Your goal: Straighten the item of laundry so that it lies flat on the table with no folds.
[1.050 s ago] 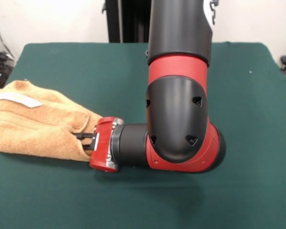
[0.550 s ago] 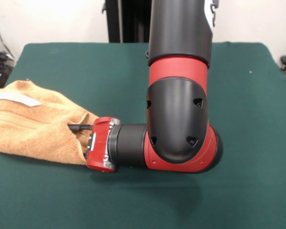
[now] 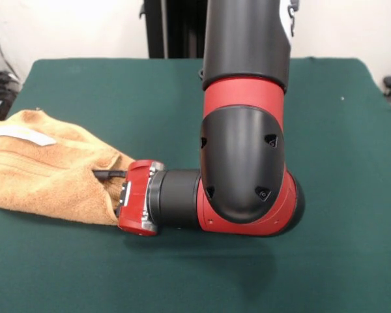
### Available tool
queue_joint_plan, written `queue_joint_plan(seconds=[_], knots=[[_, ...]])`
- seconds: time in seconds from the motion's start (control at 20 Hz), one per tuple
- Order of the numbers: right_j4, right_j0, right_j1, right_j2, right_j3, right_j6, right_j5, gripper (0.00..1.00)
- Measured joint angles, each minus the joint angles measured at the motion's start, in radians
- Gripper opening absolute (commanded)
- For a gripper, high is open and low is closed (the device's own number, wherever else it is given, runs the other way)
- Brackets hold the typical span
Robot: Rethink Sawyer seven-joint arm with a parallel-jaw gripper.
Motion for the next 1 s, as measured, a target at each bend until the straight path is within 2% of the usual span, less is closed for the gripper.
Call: queue_joint_plan(seconds=[1.0], knots=[[-0.002, 0.000, -0.003, 0.021, 0.001, 0.000, 0.000, 1.00]])
